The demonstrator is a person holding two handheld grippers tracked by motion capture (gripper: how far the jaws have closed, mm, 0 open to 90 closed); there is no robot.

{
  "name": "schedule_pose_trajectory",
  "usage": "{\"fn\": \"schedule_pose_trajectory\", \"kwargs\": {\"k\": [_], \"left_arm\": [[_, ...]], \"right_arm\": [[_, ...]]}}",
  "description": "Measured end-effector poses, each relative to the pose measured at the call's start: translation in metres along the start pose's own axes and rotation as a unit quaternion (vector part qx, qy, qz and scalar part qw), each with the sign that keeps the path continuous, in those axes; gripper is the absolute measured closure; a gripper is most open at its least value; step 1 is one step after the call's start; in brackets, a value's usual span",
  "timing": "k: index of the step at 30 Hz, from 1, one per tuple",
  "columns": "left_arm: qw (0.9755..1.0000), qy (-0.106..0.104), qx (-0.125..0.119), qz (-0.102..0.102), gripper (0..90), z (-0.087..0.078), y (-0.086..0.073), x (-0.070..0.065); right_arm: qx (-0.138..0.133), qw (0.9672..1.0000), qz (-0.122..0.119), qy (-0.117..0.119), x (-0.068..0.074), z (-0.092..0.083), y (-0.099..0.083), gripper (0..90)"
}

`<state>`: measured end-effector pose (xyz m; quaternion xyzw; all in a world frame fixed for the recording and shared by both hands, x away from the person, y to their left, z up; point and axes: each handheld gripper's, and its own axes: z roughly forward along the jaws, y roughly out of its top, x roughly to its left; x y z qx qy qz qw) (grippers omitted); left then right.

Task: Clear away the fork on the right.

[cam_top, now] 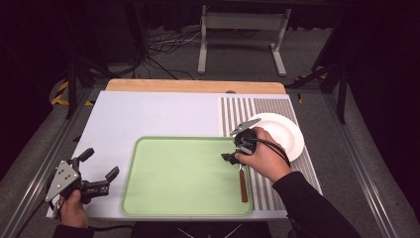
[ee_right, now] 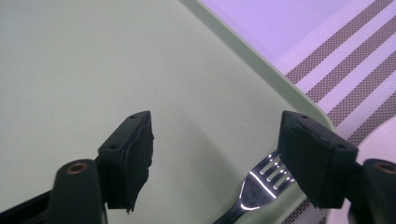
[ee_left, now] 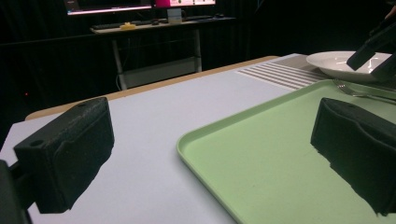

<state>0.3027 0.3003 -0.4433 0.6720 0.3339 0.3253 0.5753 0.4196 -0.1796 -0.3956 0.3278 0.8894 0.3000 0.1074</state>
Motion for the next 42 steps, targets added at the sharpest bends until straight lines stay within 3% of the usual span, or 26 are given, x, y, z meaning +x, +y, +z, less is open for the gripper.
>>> {"fn": "schedule_pose_trajectory", "kwargs": {"k": [5, 8, 13, 19, 26, 33, 36, 39, 42], "left_arm": [[1.0000, 0.000, 0.001, 0.000, 0.2, 0.000, 0.000, 0.000], [1.0000, 0.001, 0.000, 0.000, 0.2, 0.000, 0.000, 0.000], [1.0000, 0.001, 0.000, 0.001, 0.2, 0.000, 0.000, -0.001], [1.0000, 0.001, 0.001, 0.002, 0.2, 0.000, 0.000, -0.001], [1.0000, 0.002, 0.002, 0.000, 0.2, 0.000, 0.000, -0.001], [1.0000, 0.001, 0.001, -0.001, 0.2, 0.000, 0.000, -0.001], [1.0000, 0.003, 0.001, -0.002, 0.1, 0.001, -0.001, -0.001], [1.0000, 0.003, 0.002, -0.002, 0.2, 0.000, -0.001, -0.002], [1.0000, 0.002, 0.001, -0.001, 0.2, 0.000, 0.000, -0.002]], "right_arm": [[-0.025, 0.9994, -0.023, -0.004, 0.000, -0.013, 0.000, 20.0], [-0.045, 0.9987, -0.023, 0.000, -0.002, -0.022, -0.004, 18.9], [-0.094, 0.9952, -0.030, 0.005, -0.004, -0.039, -0.014, 14.9], [-0.133, 0.9906, -0.033, -0.006, -0.008, -0.057, -0.029, 10.6], [-0.196, 0.9801, -0.031, -0.007, -0.016, -0.071, -0.054, 6.0], [-0.240, 0.9706, -0.024, -0.010, -0.022, -0.078, -0.083, 5.3], [-0.262, 0.9647, -0.020, -0.014, -0.026, -0.080, -0.098, 4.2], [-0.293, 0.9558, -0.014, -0.013, -0.030, -0.083, -0.113, 3.9], [-0.302, 0.9529, -0.020, -0.021, -0.032, -0.082, -0.128, 3.3]]}}
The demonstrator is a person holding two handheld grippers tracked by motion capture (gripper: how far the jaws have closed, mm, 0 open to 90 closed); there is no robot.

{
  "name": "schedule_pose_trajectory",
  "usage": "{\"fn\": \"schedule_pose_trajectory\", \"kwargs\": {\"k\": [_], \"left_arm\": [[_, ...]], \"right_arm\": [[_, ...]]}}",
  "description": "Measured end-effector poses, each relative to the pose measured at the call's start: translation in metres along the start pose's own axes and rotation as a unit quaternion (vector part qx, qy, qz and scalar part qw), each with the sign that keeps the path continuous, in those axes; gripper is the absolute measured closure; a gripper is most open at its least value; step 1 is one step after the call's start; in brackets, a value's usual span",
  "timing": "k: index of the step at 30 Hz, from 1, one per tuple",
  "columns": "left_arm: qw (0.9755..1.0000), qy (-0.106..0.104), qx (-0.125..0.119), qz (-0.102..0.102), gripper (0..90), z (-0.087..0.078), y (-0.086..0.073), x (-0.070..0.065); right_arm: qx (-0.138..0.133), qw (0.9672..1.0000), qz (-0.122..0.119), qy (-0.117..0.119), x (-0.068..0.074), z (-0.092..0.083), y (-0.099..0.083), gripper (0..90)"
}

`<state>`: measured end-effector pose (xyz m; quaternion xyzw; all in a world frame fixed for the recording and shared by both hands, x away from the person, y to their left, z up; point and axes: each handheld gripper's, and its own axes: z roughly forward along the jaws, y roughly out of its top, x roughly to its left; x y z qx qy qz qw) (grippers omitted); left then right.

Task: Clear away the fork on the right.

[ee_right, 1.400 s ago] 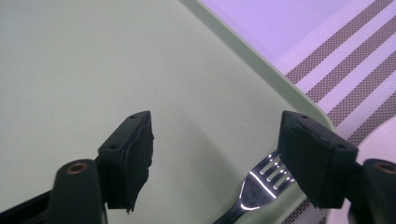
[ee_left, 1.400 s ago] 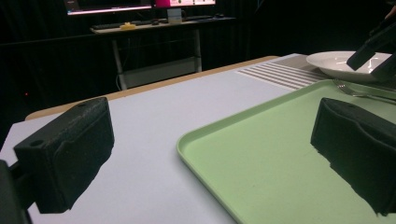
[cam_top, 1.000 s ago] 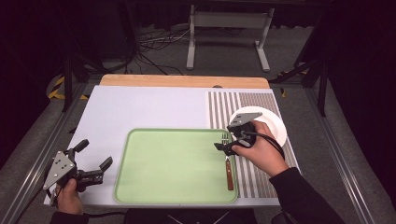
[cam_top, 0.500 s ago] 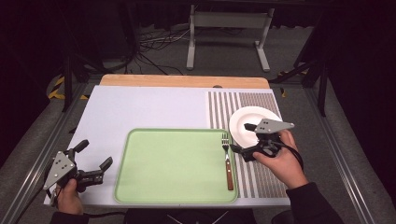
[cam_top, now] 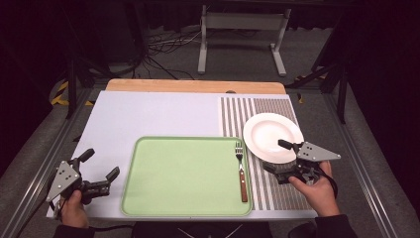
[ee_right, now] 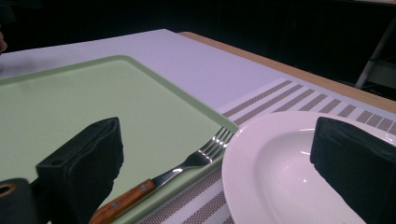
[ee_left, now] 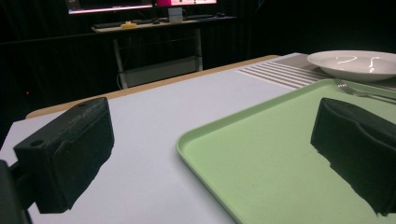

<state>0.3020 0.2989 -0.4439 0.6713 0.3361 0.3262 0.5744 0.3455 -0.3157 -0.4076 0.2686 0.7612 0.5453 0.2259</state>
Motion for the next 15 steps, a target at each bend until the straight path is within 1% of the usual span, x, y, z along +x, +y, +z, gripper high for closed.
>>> {"fn": "schedule_pose_trajectory", "kwargs": {"k": [4, 6, 7, 9, 10, 11, 15], "left_arm": [[1.0000, 0.000, 0.001, 0.001, 0.1, 0.000, 0.000, -0.001], [1.0000, -0.001, 0.001, 0.001, 0.2, 0.000, 0.000, -0.001], [1.0000, -0.001, 0.000, 0.001, 0.2, 0.000, 0.000, -0.001], [1.0000, -0.004, 0.000, 0.002, 0.1, 0.001, 0.000, -0.001], [1.0000, -0.006, 0.000, 0.003, 0.2, 0.001, 0.000, -0.001], [1.0000, -0.007, -0.001, 0.003, 0.2, 0.001, 0.000, -0.001], [1.0000, -0.008, -0.002, 0.003, 0.2, 0.001, 0.001, -0.001]], "right_arm": [[-0.019, 0.9998, 0.003, 0.000, 0.000, -0.004, -0.014, 2.3], [-0.032, 0.9995, -0.002, -0.001, 0.000, -0.006, -0.021, 2.3], [-0.033, 0.9994, -0.002, -0.004, 0.000, -0.006, -0.025, 2.3], [-0.037, 0.9993, -0.003, 0.001, -0.002, -0.008, -0.030, 2.6], [-0.042, 0.9991, -0.003, 0.001, -0.003, -0.008, -0.031, 2.7], [-0.048, 0.9988, -0.007, -0.004, -0.004, -0.010, -0.034, 2.7], [-0.046, 0.9988, -0.004, -0.017, -0.009, -0.013, -0.042, 3.0]]}}
